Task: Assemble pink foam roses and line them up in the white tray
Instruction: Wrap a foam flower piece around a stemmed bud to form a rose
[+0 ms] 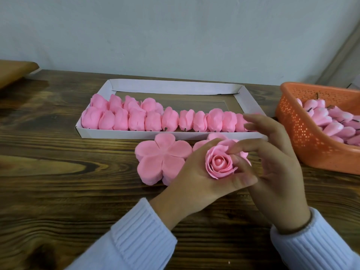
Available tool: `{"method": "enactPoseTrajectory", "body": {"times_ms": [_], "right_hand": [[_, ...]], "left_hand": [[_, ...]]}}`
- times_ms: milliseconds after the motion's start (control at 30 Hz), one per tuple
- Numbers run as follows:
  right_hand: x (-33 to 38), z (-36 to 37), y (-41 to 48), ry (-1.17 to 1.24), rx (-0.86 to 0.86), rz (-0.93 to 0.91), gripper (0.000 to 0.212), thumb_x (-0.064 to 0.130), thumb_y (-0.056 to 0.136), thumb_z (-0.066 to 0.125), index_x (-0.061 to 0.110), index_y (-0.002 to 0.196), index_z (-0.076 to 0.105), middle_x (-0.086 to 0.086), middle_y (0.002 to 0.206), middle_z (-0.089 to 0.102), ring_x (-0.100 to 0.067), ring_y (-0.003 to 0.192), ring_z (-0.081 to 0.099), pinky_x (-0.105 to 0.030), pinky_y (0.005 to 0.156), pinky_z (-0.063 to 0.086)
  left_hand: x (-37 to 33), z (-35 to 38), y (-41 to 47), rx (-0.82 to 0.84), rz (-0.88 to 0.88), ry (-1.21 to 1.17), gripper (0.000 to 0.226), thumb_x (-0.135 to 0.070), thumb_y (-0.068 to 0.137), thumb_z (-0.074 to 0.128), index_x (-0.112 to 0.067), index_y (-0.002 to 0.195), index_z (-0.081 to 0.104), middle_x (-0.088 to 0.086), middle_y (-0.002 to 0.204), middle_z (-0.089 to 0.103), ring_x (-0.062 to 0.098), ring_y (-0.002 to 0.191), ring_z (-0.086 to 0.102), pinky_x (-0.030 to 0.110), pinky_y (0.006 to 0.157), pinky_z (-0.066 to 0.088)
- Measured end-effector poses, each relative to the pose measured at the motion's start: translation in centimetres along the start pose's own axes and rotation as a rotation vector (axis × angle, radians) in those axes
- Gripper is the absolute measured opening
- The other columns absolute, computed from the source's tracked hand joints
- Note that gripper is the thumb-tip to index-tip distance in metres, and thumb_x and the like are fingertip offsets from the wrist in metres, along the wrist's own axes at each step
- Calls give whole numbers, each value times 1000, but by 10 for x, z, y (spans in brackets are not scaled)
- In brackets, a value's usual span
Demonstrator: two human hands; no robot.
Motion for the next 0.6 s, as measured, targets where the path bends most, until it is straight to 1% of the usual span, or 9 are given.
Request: {"method": "enactPoseTrajectory", "body": {"times_ms": [67,200,267,333,367,400,500,533,600], "right_hand": [[0,-1,0,1,19,-14,12,17,84,63,22,95,62,-13,130,47,-15,119,48,-40,99,44],[-2,-1,1,21,46,0,5,19,85,61,21,90,61,-9,130,47,-16,119,49,-38,99,43],[-2,-1,1,22,51,-4,2,20,86,60,20,88,60,-3,130,47,-14,121,48,-35,100,42],[-2,-2,1,7,47,-26,1,19,86,59,19,88,59,2,129,46,-13,123,47,-31,102,40],[-2,-2,1,1,37,-33,1,18,87,59,19,88,58,4,128,46,-14,123,48,-30,102,39],[-2,-2,0,-3,22,-34,1,19,88,58,20,88,57,4,127,47,-14,121,49,-30,101,40],[-2,-3,1,-7,-28,-14,2,21,89,55,22,89,54,6,122,49,-12,117,51,-32,95,42],[-2,-3,1,-9,-38,-7,2,21,89,55,22,89,54,6,120,50,-11,116,51,-32,95,43],[-2,-3,1,-13,-44,-4,2,21,90,54,23,89,53,6,119,51,-12,115,52,-32,94,43]], "left_hand": [[1,-1,1,-4,6,6,32,-18,74,74,-44,88,61,-20,74,62,-1,73,59,15,72,47],[3,0,1,30,-13,-36,36,-13,75,71,-45,87,61,-22,72,61,-2,72,59,15,73,47],[5,0,1,32,-19,-60,36,-13,74,72,-45,85,61,-21,72,60,-1,73,58,17,74,48],[4,0,1,19,-21,-62,30,-23,72,79,-45,83,62,-19,75,59,4,77,57,24,76,48],[3,-1,1,13,-24,-58,27,-28,71,81,-42,83,62,-17,77,59,6,78,57,27,77,47],[3,-2,1,1,-20,-44,25,-27,72,81,-36,85,61,-16,78,60,6,78,57,26,76,47],[2,-3,1,-45,16,-26,19,0,79,70,-9,88,57,-14,74,63,3,67,59,15,66,48],[1,-3,1,-56,35,-49,19,4,79,67,-8,89,56,-12,73,62,7,65,57,15,64,49],[-4,-2,2,-69,56,-99,18,4,79,64,-8,88,54,-10,71,62,12,64,56,17,62,50]]}}
Point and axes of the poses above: each hand's wrist, its own y-axis towards the middle knuckle, its own z-axis out of the palm, x = y × z, the point moved 1 cm from there along y, towards the middle knuckle
